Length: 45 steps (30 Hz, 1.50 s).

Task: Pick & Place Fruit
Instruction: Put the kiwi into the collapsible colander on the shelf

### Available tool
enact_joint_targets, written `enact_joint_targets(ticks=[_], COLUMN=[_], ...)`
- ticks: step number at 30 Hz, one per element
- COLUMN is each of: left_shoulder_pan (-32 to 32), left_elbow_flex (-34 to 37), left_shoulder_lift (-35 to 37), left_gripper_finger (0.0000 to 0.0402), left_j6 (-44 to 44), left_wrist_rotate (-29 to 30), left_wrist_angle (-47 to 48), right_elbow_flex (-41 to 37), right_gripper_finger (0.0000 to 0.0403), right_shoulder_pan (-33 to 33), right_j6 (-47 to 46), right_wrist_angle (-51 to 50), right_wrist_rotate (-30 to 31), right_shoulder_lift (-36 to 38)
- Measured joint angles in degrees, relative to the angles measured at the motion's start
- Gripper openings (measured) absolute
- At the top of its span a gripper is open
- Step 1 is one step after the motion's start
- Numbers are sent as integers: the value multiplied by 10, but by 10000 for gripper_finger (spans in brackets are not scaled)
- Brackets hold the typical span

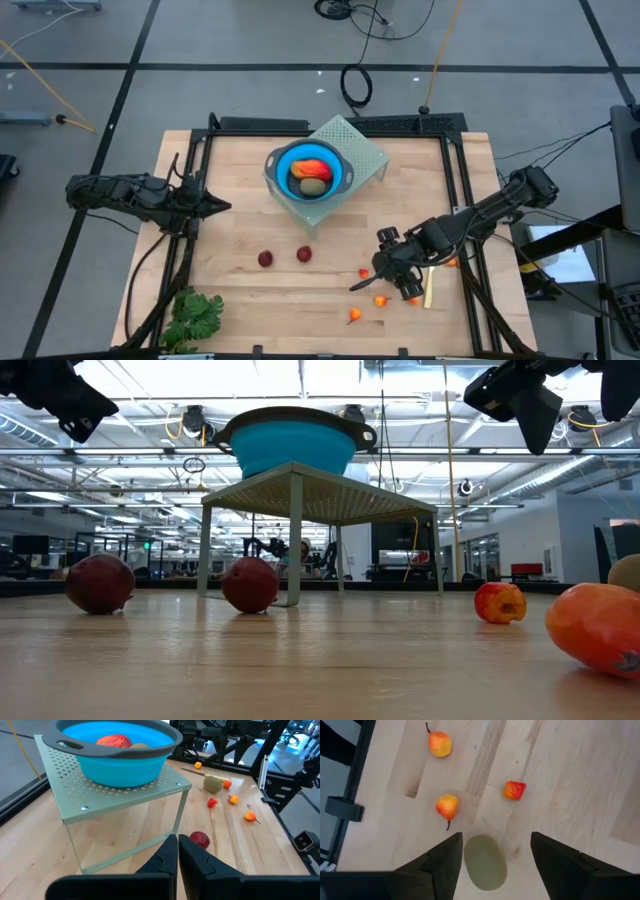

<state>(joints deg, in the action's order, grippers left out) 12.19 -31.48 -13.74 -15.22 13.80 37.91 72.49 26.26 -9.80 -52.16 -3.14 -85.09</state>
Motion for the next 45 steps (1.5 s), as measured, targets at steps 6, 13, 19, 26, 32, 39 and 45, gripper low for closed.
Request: enact_joint_targets(ticks=[6, 13, 19, 26, 32, 39, 45], left_shoulder_pan=[0, 0, 0, 0, 0, 0, 0], left_elbow_flex=[0, 0, 0, 0, 0, 0, 0], left_shoulder_lift=[0, 0, 0, 0, 0, 0, 0], left_gripper_finger=[8, 6, 11, 13, 5, 4, 11], left_j6=[0, 8, 12, 17, 21, 28, 33], left_wrist_rotate=[0, -6, -7, -7, -8, -13, -31], left_wrist_angle=[0, 1, 1, 1, 0, 0, -6], right_elbow_flex=[0, 0, 0, 0, 0, 0, 0], right_gripper_finger=[229, 249, 296, 354, 361, 358, 359], right_shoulder_pan=[0, 0, -2, -12, -11, -11, -11], right_j6=[-28, -33, -59, -77, -76, -90, -79], right_wrist_angle=[0, 0, 0, 0, 0, 14, 45], right_wrist_rotate=[0, 1, 1, 1, 1, 0, 1], right_shoulder_lift=[0, 0, 0, 0, 0, 0, 0])
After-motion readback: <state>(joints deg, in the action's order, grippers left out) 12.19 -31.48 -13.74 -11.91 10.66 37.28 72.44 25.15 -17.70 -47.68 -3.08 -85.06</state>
